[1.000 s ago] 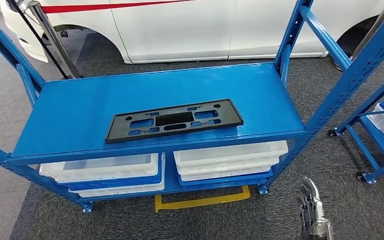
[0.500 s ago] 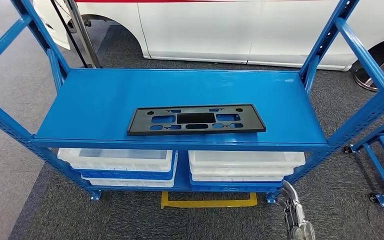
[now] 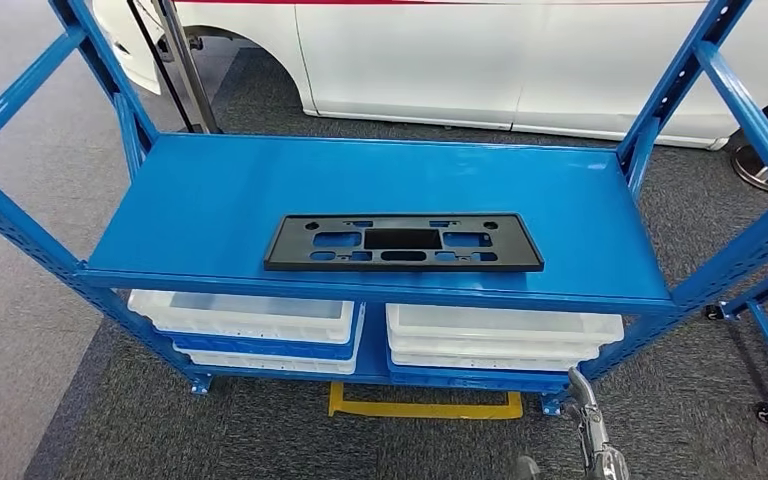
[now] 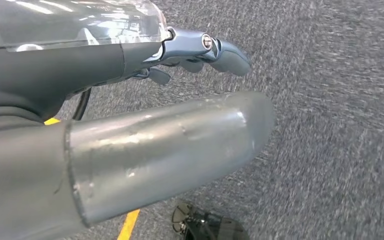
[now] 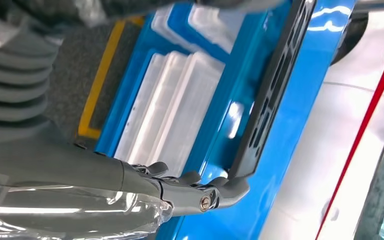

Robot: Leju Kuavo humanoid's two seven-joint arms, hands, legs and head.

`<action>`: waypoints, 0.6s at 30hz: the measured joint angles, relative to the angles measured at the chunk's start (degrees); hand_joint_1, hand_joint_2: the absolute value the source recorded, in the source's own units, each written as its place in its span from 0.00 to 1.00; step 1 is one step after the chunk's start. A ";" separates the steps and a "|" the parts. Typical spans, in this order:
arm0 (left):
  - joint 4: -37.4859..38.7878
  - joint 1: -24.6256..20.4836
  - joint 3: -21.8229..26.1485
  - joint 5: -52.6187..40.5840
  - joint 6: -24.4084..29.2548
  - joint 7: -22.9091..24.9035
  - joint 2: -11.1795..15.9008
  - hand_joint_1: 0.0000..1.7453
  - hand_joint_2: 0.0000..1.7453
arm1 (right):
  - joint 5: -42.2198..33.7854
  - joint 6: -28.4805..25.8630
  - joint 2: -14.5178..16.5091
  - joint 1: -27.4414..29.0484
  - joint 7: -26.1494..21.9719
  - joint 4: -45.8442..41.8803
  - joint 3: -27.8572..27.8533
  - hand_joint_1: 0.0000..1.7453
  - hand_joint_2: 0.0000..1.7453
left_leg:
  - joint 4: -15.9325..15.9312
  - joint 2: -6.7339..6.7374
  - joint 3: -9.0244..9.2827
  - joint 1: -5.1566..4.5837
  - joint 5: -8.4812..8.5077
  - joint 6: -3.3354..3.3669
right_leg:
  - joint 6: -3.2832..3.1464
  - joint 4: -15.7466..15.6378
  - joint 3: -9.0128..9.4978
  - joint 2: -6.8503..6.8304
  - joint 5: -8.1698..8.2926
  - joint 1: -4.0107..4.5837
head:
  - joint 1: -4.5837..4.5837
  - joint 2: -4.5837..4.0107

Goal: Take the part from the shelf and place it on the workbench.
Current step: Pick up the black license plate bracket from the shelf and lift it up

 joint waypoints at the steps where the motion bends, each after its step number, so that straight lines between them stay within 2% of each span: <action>1: -0.22 0.07 -0.22 -0.27 -0.04 0.07 0.00 0.00 0.00 | 1.94 0.00 0.14 -0.10 0.94 0.16 -0.09 0.00 1.00 | 1.71 0.00 -0.72 0.05 -1.23 -0.33 | -0.30 -0.23 0.05 -0.11 0.13 -0.20 | 0.00 0.00; 4: -0.60 0.18 -0.60 -1.53 -0.44 0.11 0.02 0.00 0.00 | 9.34 0.01 0.47 -0.80 4.36 1.29 -0.43 0.00 1.00 | 11.97 0.03 -5.43 0.47 -6.58 -1.19 | -0.67 -0.32 -0.03 -0.46 0.19 -0.28 | -0.01 0.00; 5: -0.67 0.22 -0.65 -2.01 -0.62 0.09 0.02 0.00 0.00 | 12.35 0.02 0.54 -1.25 5.75 1.95 -0.48 0.00 1.00 | 14.50 0.04 -6.63 0.61 -7.23 -1.36 | -0.66 -0.28 -0.06 -0.51 0.17 -0.29 | -0.02 0.00; 6: -0.72 0.28 -0.66 -2.54 -0.83 0.02 0.02 0.00 0.00 | 15.66 0.05 0.63 -1.78 7.19 2.70 -0.50 0.00 1.00 | 15.01 0.04 -6.89 0.74 -6.69 -1.47 | -0.64 -0.25 -0.03 -0.52 0.15 -0.32 | -0.02 0.00; 7: -0.74 0.30 -0.66 -3.08 -1.01 -0.09 0.02 0.00 0.00 | 18.78 0.08 0.72 -2.37 8.56 3.50 -0.52 0.00 1.00 | 13.20 0.05 -6.05 0.85 -5.08 -1.52 | -0.57 -0.23 0.08 -0.50 0.10 -0.37 | -0.02 0.00; 9: -0.73 0.21 -0.63 -4.26 -1.39 -0.42 0.02 0.00 0.00 | 23.75 0.13 0.88 -3.53 10.85 5.07 -0.55 0.00 1.00 | 5.45 0.10 -2.35 0.94 -1.03 -1.38 | -0.26 -0.18 0.41 -0.47 -0.09 -0.43 | -0.01 0.00; 11: -0.72 -0.05 -0.47 -5.59 -1.68 -0.95 0.02 0.00 0.00 | 26.60 0.16 0.94 -4.80 12.45 6.63 -0.55 0.00 1.00 | 0.01 0.09 0.06 0.76 0.77 -0.92 | 0.34 -0.06 0.48 -0.44 -0.20 -0.29 | 0.02 0.00; 14: -0.63 -0.49 0.52 -8.12 -2.13 -2.04 -0.01 0.00 0.00 | 30.17 0.22 0.96 -7.31 14.15 9.45 -0.18 0.00 1.00 | -1.16 0.07 0.22 0.68 1.07 0.07 | 1.33 -0.25 0.43 -0.40 0.00 -0.18 | 0.02 0.00; 15: -0.60 -0.68 0.98 -8.91 -2.31 -2.37 -0.04 0.00 0.00 | 31.12 0.27 0.96 -8.21 14.48 10.48 0.04 0.00 1.00 | -1.42 0.10 0.31 0.77 1.29 0.49 | 1.59 0.12 0.32 -0.34 -0.38 -0.24 | 0.03 0.00; 16: -0.57 -0.93 1.45 -9.58 -2.46 -2.62 -0.07 0.00 0.00 | 31.81 0.36 0.96 -9.08 14.66 11.46 0.26 0.00 1.00 | -1.68 0.15 0.38 0.88 1.53 0.94 | 1.80 1.47 -0.25 -0.27 -1.40 -0.30 | 0.04 0.00; 18: -0.44 -1.43 2.36 -10.56 -2.63 -2.99 -0.09 0.00 0.00 | 32.61 0.65 0.96 -10.57 14.92 13.33 0.63 0.00 1.00 | -1.89 0.23 0.31 0.83 1.78 1.53 | 2.12 7.67 -3.15 -0.17 -4.96 -0.41 | 0.05 0.00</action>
